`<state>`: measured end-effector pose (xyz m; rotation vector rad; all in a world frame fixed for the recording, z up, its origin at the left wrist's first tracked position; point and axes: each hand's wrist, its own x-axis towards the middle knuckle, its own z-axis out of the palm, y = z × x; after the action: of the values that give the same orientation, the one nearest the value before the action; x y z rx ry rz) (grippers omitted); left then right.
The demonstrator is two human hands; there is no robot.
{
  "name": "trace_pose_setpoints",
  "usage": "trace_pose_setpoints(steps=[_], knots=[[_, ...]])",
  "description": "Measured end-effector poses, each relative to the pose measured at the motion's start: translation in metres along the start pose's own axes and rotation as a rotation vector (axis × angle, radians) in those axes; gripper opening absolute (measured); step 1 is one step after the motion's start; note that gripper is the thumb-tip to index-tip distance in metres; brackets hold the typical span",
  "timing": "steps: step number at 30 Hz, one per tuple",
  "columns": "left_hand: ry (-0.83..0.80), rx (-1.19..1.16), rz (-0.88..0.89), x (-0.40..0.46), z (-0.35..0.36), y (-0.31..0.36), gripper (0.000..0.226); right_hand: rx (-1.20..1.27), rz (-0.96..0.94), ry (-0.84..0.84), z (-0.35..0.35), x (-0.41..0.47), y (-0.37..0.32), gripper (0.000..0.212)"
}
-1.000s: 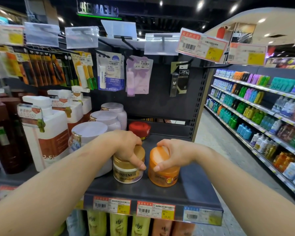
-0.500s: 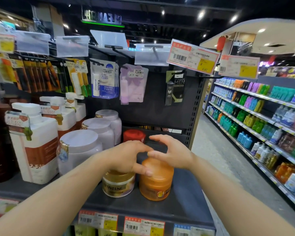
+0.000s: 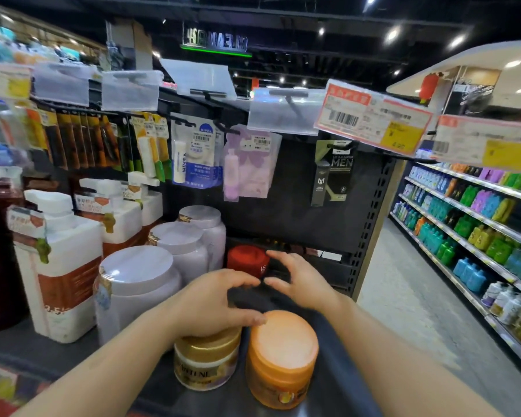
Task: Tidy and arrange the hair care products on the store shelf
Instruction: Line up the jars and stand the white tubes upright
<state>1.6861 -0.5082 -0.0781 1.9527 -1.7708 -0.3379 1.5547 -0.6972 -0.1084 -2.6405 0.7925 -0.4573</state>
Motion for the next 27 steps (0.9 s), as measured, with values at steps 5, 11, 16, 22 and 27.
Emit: trace_pose_setpoints(steps=[5, 11, 16, 22, 27], knots=[[0.030, -0.144, -0.073, 0.003, 0.001, 0.000, 0.067, -0.024, 0.017, -0.085, 0.020, 0.028, 0.009, 0.074], [0.126, -0.162, -0.126, 0.001, 0.010, 0.000, 0.088, -0.156, 0.029, -0.172, 0.030, 0.044, 0.006, 0.074], [0.126, -0.178, -0.161, 0.001, 0.013, 0.001, 0.098, -0.220, 0.043, -0.173, 0.027, 0.039, 0.004, 0.072], [0.096, -0.153, -0.169, 0.001, 0.012, 0.001, 0.106, -0.258, 0.036, -0.169, 0.017, 0.025, 0.005, 0.072], [0.060, -0.142, -0.161, 0.000, 0.013, 0.004, 0.109, -0.229, 0.044, -0.107, 0.010, -0.001, 0.018, 0.069]])
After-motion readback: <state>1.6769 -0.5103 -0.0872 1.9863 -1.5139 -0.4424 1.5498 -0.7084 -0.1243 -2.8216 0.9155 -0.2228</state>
